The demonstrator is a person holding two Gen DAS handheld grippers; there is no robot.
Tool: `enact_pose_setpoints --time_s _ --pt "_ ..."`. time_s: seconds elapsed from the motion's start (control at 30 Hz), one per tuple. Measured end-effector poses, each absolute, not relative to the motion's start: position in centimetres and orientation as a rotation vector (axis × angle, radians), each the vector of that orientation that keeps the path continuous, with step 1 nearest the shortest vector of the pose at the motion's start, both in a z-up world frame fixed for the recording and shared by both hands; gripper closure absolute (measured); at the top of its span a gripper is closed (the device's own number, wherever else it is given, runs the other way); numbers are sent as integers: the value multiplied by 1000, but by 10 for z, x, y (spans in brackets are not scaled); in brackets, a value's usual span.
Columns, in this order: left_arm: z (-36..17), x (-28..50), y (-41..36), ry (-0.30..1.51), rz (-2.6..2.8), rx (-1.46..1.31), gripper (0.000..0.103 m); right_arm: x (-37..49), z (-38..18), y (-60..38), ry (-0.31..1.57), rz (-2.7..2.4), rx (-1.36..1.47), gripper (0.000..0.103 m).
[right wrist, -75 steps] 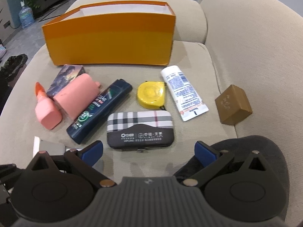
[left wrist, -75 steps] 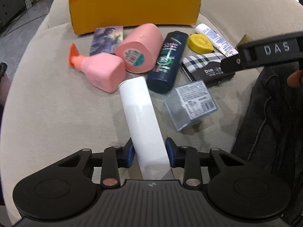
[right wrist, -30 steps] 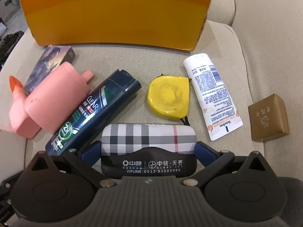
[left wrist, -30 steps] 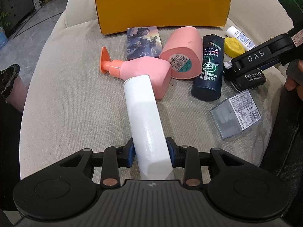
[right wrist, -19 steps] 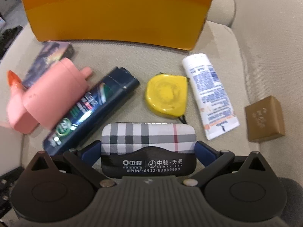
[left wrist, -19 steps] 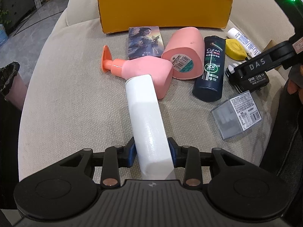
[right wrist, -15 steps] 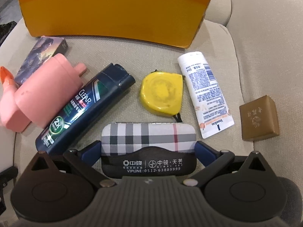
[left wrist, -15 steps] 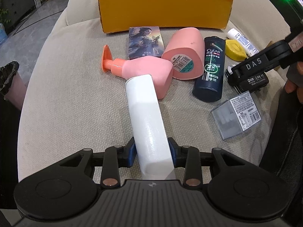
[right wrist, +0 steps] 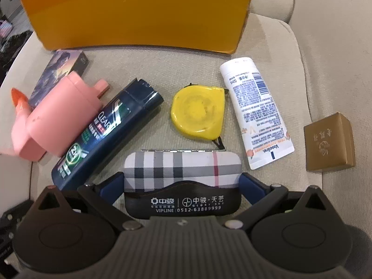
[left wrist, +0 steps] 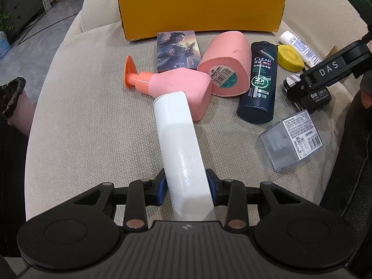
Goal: Organize rigid objects
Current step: 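Carry the plaid case and white bottle with both tools over the orange box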
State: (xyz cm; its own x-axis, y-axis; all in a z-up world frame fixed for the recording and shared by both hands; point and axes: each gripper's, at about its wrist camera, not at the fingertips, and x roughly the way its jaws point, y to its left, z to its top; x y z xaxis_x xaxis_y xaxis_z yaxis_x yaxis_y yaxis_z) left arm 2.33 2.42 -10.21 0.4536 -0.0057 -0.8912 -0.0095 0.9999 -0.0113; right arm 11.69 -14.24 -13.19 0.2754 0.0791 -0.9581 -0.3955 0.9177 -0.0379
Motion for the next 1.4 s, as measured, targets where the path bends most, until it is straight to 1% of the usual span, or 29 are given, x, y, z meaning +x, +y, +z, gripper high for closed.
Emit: enact_pose_setpoints --time_s 0.03,0.07,0.13,0.2,0.23,0.27,0.33,0.47,0.57,0.63,0.83,0.93,0.97,1.1,1.2,1.23,1.27,1.3,1.33,1.4 --pt "-102 23 25 1100 1 -17 61 118 -131 -143 1258 335 -301 6" --pt "-103 23 26 1099 -1 -21 61 118 -129 -142 1248 354 -310 12" --pt "-103 23 26 1100 -4 -24 60 109 -122 -137 1192 431 -385 18" --pt "-103 24 27 1100 -5 -28 60 108 -118 -135 1182 452 -406 15" --pt "-103 23 27 1099 -5 -30 60 110 -116 -136 1181 463 -397 8" --pt "-102 22 28 1097 -7 -32 60 112 -114 -136 1175 498 -404 5" --pt "-102 21 28 1096 -10 -33 60 111 -106 -132 1124 617 -515 5" --pt "-103 22 29 1097 -13 -38 60 93 -97 -121 963 864 -884 4" --pt "-103 23 29 1098 -14 -39 60 90 -105 -122 937 1008 -1109 4" --pt "-103 22 30 1098 -20 -35 60 91 -114 -122 945 1076 -1201 4" --pt "-103 20 27 1095 -36 -3 61 84 -136 -121 857 1172 -1409 4" --pt "-103 19 25 1086 -27 -4 60 84 -140 -119 902 1223 -1375 6" --pt "-103 19 25 1084 -25 -2 60 85 -141 -117 911 1235 -1353 5" --pt "-103 17 25 1074 -24 -8 60 78 -147 -108 842 1234 -1389 5" --pt "-103 14 25 1061 -19 -9 60 75 -152 -104 805 1234 -1417 7" --pt "-102 14 25 1068 -19 -12 63 74 -152 -105 800 1237 -1420 10" --pt "-101 13 26 1068 -27 -21 66 74 -152 -104 796 1238 -1415 18" --pt "-100 13 27 1071 -27 -26 66 73 -150 -106 799 1255 -1401 29" --pt "-99 13 27 1074 -30 -26 67 74 -147 -109 849 1277 -1377 36" --pt "-96 14 28 1081 -39 -25 69 74 -144 -110 856 1266 -1354 37"
